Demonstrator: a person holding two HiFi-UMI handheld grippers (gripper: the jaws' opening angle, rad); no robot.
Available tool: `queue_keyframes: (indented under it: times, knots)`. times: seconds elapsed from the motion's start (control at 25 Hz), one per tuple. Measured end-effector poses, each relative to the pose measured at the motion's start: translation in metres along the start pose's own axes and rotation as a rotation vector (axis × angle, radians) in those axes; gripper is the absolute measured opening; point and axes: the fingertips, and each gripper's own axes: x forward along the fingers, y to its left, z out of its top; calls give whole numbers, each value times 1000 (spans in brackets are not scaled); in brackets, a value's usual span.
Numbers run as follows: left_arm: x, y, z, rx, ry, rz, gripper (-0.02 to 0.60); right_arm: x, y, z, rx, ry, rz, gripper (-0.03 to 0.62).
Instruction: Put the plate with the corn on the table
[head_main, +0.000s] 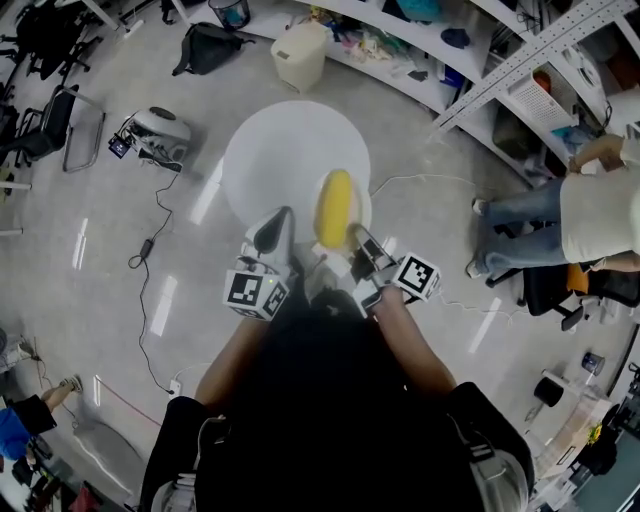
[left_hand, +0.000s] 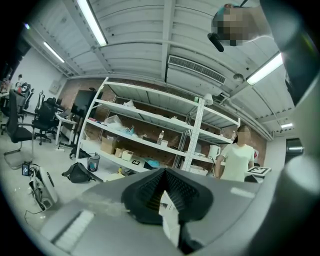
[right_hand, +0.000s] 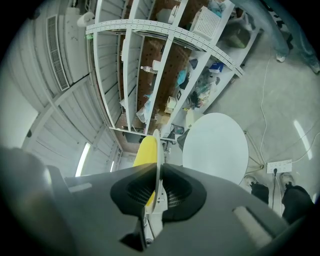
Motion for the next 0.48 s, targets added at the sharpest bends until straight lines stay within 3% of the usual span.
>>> queue_keyframes:
  times: [0.48]
  knots:
    - [30,29,6,1,28,-57,3,36,3,10,23,-51,-4,37]
